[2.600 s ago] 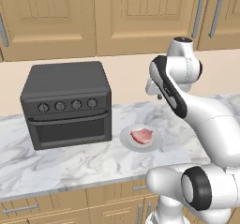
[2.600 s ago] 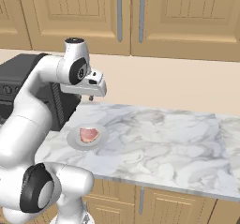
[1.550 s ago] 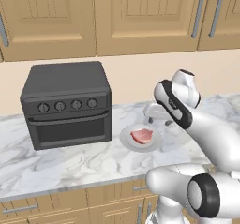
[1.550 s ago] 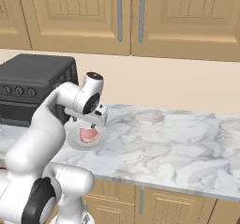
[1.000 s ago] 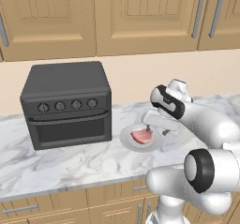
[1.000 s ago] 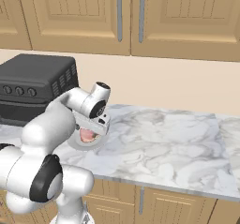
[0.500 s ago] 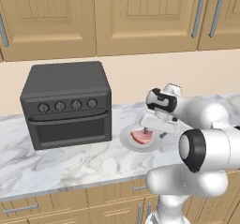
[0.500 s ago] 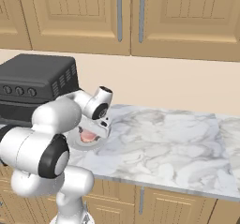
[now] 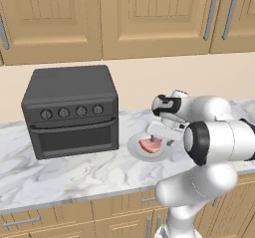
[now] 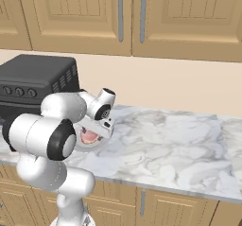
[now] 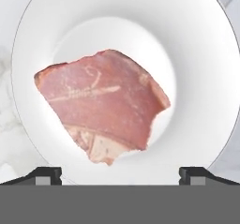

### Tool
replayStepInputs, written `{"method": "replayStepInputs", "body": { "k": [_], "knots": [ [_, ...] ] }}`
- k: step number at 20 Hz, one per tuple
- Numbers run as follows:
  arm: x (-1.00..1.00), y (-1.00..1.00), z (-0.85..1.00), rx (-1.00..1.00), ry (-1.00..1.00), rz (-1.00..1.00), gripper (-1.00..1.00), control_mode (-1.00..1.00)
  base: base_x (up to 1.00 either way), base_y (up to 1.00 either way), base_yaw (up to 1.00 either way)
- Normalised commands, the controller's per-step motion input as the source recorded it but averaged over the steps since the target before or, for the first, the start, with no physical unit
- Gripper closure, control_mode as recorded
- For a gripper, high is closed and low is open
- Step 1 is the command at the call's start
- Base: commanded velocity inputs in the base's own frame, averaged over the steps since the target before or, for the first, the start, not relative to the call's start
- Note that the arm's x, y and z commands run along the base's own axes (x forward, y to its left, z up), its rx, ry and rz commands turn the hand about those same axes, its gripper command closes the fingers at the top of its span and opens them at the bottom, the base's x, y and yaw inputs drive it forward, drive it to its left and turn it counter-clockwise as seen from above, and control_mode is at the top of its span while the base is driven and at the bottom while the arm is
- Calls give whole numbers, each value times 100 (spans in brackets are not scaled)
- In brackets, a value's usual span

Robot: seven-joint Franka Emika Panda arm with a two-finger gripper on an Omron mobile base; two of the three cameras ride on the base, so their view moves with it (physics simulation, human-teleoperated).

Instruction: Place the steak on the counter behind the older steak on the same shelf of the fridge to maintain FIFO order. Close the fridge door when finished.

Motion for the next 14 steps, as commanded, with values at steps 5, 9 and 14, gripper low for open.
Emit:
{"method": "replayStepInputs", "body": {
  "k": [5,9,14],
  "knots": [
    [3,0,-7,-2,0,0,-100,-100,0,0,0],
    [3,9,-19,-3,0,0,-100,-100,0,0,0],
    [12,27,-34,-6,0,0,-100,-100,0,0,0]
  ]
}}
